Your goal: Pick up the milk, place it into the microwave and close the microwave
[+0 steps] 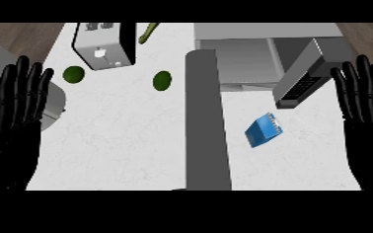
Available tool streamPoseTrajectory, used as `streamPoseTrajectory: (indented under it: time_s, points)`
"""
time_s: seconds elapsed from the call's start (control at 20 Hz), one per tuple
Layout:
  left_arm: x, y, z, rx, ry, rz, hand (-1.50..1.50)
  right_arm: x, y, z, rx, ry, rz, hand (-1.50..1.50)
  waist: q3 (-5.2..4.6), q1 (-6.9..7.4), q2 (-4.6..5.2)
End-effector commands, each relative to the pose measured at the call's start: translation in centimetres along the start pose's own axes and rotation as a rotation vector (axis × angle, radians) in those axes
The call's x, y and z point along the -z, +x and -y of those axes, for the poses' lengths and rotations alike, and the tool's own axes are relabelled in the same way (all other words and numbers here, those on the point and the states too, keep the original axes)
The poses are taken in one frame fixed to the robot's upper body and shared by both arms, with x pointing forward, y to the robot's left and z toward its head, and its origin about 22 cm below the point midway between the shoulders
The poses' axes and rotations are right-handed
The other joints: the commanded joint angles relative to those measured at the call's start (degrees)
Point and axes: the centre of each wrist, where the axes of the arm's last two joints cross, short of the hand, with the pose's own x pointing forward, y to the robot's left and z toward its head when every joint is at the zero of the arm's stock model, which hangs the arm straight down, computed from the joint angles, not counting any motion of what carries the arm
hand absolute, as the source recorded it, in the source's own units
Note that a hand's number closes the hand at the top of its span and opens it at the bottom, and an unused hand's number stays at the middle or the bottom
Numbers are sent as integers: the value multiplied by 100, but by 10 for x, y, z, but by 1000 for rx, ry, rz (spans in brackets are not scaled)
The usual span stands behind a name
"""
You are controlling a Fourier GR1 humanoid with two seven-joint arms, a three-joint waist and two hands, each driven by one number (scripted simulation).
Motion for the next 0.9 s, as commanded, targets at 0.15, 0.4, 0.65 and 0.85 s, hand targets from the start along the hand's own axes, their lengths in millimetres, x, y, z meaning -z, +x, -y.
streamPoseTrajectory:
  time_s: [0.15, 0.4, 0.65, 0.85]
  points:
    - [3, -4, -4, -63, -66, -22, -150, -3, -4, -6, -58, 5, -37, -150, -108, 94, 143]
    - [-7, -17, -29, -328, -47, -131, -150, -4, 34, -18, 83, 91, -62, -150, -115, 117, 127]
    - [-37, -5, -52, -331, -62, -148, -150, -24, 29, -17, 54, 42, -112, -150, -109, 106, 131]
    - [-53, 25, -74, -331, -88, -124, -150, -19, 26, -22, 9, 17, -127, -150, -109, 145, 129]
